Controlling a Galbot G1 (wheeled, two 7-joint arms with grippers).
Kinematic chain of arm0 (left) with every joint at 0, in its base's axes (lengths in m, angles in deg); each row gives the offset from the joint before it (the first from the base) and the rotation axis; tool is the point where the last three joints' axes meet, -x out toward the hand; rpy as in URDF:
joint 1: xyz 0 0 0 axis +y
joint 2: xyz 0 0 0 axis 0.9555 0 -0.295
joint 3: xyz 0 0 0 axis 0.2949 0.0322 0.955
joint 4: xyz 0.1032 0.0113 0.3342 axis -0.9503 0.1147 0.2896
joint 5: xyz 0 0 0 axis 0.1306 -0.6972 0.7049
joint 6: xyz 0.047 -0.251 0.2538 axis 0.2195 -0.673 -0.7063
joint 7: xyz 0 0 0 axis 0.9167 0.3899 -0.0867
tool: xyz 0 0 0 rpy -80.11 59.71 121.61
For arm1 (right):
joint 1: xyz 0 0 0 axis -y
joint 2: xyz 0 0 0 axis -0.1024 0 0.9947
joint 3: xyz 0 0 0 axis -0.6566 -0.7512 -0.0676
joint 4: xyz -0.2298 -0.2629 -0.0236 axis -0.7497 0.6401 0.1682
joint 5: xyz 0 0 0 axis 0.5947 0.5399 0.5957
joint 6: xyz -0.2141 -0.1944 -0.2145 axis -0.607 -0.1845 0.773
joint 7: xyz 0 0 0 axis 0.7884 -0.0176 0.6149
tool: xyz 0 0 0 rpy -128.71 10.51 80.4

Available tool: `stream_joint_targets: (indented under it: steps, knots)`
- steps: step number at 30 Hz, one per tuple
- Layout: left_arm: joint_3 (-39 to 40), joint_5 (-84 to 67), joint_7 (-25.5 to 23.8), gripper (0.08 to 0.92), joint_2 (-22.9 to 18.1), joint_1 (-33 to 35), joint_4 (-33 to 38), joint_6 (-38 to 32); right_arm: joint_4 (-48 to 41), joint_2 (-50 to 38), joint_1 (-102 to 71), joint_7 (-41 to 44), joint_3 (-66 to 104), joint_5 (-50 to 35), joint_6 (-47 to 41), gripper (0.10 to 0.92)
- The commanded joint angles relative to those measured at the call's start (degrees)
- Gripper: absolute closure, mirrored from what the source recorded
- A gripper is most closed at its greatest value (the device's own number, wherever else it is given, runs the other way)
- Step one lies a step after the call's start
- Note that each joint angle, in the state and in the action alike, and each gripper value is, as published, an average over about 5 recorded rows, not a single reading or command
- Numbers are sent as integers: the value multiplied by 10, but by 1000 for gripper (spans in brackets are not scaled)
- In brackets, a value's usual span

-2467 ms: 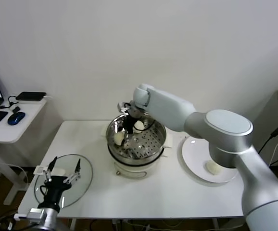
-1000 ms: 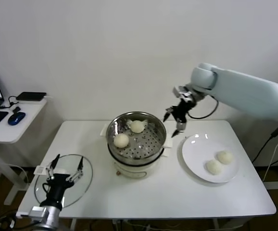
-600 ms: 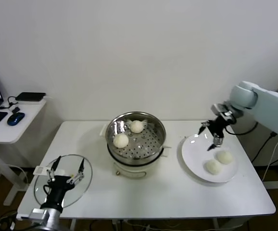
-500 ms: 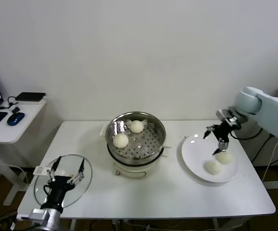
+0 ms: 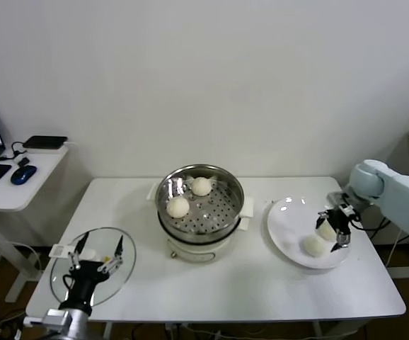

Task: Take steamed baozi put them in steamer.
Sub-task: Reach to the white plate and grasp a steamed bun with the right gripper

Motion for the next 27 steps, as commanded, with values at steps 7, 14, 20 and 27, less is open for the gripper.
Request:
stream_joint_targets:
  steps: [7,14,20,27]
  knots:
    - [-1,1,0,177,0,1,-6,-1,-71,59,-64,-23,55,62,26,203]
    - [-1,2,0,177,-1,1,-8,-1,-79,74,-67,-28,59,61,27,203]
    - [-1,1,0,177,-1,0,-10,-2,-79,76,-70,-28,60,66,29,203]
    - [-1,1,0,177,-1,0,-11,-2,-79,75,-73,-27,62,72,32,203]
